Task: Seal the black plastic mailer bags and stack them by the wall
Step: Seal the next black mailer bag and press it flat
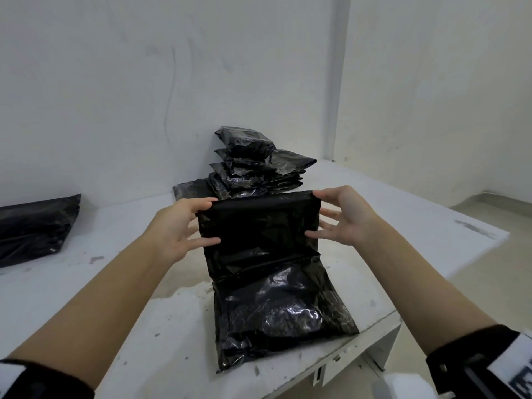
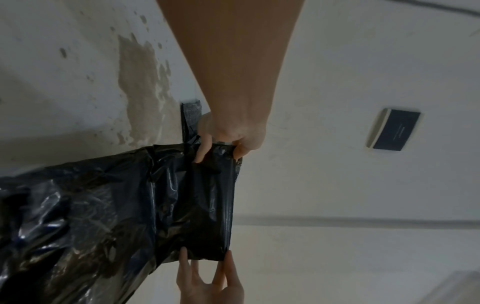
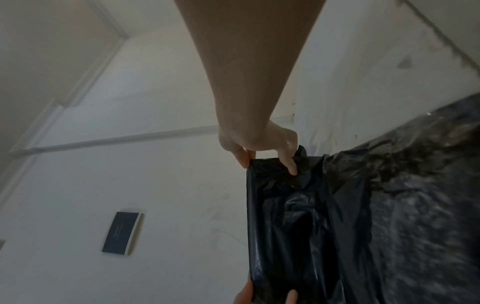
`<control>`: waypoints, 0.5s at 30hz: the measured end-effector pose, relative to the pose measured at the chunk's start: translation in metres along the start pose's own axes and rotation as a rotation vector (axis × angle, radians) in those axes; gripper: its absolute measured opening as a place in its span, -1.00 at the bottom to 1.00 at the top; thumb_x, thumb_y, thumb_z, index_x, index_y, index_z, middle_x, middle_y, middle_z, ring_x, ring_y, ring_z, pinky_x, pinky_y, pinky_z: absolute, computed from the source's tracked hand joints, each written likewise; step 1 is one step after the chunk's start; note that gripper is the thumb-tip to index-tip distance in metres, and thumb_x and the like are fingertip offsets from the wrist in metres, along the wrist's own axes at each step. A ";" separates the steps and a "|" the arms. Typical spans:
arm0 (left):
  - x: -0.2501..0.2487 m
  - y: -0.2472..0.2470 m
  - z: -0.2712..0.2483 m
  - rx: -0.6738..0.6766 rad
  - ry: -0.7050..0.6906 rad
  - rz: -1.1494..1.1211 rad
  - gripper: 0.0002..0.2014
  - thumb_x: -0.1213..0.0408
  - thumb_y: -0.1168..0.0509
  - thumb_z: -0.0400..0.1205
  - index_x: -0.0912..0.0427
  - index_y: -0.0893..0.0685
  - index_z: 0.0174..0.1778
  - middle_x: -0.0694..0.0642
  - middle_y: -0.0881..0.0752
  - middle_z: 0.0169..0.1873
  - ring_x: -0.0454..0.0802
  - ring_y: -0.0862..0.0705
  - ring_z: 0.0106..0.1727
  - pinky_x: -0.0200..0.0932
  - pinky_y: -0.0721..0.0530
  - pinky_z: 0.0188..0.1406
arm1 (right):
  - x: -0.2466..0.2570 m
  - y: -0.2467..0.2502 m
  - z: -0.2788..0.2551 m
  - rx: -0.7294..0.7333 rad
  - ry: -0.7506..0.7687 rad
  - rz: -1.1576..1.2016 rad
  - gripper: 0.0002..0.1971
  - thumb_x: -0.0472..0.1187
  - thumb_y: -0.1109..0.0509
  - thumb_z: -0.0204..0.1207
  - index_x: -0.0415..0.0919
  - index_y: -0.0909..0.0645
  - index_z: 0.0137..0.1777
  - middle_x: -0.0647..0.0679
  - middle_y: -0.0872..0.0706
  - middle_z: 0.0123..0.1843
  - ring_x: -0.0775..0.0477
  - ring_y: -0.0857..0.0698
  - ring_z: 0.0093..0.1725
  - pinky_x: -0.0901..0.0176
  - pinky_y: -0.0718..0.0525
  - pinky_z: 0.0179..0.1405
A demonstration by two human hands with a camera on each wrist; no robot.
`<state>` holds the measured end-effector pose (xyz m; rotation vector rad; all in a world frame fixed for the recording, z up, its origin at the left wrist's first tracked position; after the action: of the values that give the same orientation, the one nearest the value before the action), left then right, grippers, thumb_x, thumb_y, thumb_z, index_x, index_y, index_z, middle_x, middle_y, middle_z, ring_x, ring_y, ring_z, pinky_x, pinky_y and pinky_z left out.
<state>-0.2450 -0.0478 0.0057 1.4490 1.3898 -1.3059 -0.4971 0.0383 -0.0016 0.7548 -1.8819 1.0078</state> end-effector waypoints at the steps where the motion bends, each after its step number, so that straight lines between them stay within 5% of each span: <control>1: 0.006 0.000 0.001 0.013 0.023 -0.024 -0.83 0.37 -0.29 0.60 0.11 -0.79 -0.08 0.23 -0.47 0.40 0.30 -0.41 0.48 0.22 -0.77 -0.28 | -0.004 0.000 0.002 0.009 -0.014 0.031 -0.83 -0.35 -0.35 0.49 -0.22 -0.64 0.06 -0.18 -0.55 0.23 -0.29 -0.54 0.29 -0.45 -0.62 0.10; 8: 0.036 -0.006 0.001 -0.025 0.030 -0.214 -0.78 0.34 -0.21 0.60 0.08 -0.77 -0.04 0.22 -0.27 0.58 0.30 0.01 0.66 0.63 -0.46 0.17 | -0.027 -0.001 0.009 0.006 -0.080 0.127 -0.89 -0.32 -0.33 0.46 -0.19 -0.65 -0.06 -0.20 -0.58 0.17 -0.33 -0.51 0.31 -0.60 -0.37 0.14; 12: 0.040 -0.007 0.003 -0.023 0.059 -0.202 -0.77 0.32 -0.23 0.60 0.05 -0.78 0.01 0.20 -0.27 0.57 0.32 0.01 0.65 0.68 -0.40 0.12 | -0.032 0.002 0.014 -0.019 -0.075 0.124 -0.86 -0.31 -0.35 0.46 -0.17 -0.66 -0.02 -0.17 -0.59 0.19 -0.31 -0.51 0.33 -0.73 -0.19 0.30; 15: 0.037 -0.007 0.001 -0.043 0.039 -0.154 -0.78 0.31 -0.24 0.65 0.05 -0.76 0.08 0.16 -0.30 0.55 0.31 -0.20 0.56 0.56 -0.48 0.05 | -0.033 0.001 0.016 -0.030 -0.046 0.082 -0.89 -0.28 -0.35 0.53 -0.15 -0.64 0.01 -0.12 -0.60 0.14 -0.28 -0.52 0.32 -0.76 -0.19 0.29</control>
<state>-0.2561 -0.0385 -0.0296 1.3681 1.5721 -1.3398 -0.4894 0.0289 -0.0359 0.6937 -1.9774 1.0183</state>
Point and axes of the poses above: each hand's wrist, its own z-axis towards the middle knuckle, its own y-axis out of the back of the hand, x = y × z, the point moved 6 cm from there along z, towards the middle knuckle
